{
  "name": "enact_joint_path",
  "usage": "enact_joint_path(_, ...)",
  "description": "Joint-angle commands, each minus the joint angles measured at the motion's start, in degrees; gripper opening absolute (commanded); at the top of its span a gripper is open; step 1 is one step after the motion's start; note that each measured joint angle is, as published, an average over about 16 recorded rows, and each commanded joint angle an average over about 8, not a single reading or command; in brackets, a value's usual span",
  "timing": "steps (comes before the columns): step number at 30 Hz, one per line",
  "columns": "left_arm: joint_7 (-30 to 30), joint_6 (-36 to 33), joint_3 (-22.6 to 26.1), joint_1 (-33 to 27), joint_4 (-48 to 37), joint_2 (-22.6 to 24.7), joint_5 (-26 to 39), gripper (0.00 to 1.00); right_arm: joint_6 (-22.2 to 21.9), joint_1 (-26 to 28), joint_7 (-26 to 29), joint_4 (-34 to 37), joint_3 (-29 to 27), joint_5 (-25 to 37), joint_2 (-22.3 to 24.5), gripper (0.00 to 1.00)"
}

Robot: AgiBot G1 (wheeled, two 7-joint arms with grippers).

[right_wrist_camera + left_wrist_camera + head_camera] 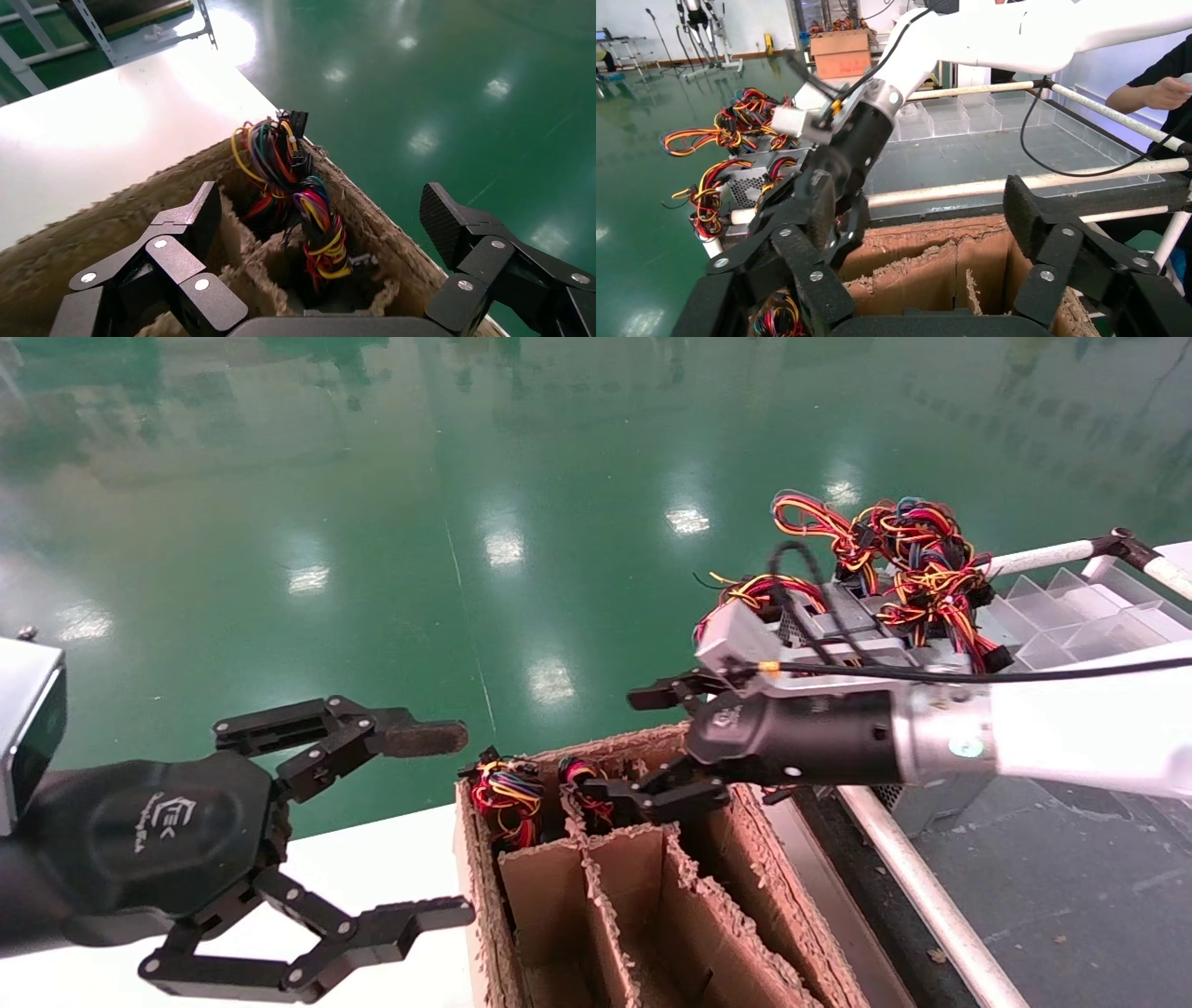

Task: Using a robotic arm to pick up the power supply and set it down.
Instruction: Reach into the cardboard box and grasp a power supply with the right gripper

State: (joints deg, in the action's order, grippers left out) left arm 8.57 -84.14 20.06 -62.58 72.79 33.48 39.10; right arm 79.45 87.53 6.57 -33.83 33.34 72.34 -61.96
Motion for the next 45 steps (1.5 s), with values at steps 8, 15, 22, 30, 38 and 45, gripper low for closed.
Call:
enact_joint_path(8, 0.0, 0.0, 0.01, 0.0, 0.0, 0.0, -0.01, 1.0, 0.3, 3.18, -6.52, 12.07, 1.66, 2.08, -6.63, 0.0)
enact_joint_path(15, -0.01, 0.01, 0.01, 0.0, 0.0, -0.01, -0.01, 1.0, 1.65, 4.0, -10.17, 17.55, 1.92, 2.24, -8.38, 0.0)
enact_joint_path(22, -0.01, 0.01, 0.02, -0.01, 0.0, -0.01, -0.01, 1.0, 2.89, 4.81, -13.13, 21.14, 2.1, 2.4, -9.31, 0.0)
enact_joint_path(30, -0.01, 0.01, 0.03, -0.01, 0.0, -0.01, -0.02, 1.0, 2.52, 5.45, -16.34, 24.05, 2.51, 3.11, -9.95, 0.0)
enact_joint_path(38, -0.02, 0.01, 0.03, -0.01, 0.0, -0.01, -0.02, 1.0, 0.37, 5.29, -19.5, 26.31, 2.38, 3.13, -10.81, 0.0)
enact_joint_path(45, -0.02, 0.02, 0.04, -0.01, 0.0, -0.02, -0.03, 1.0, -0.42, 5.42, -21.06, 28.2, 1.96, 2.57, -11.32, 0.0)
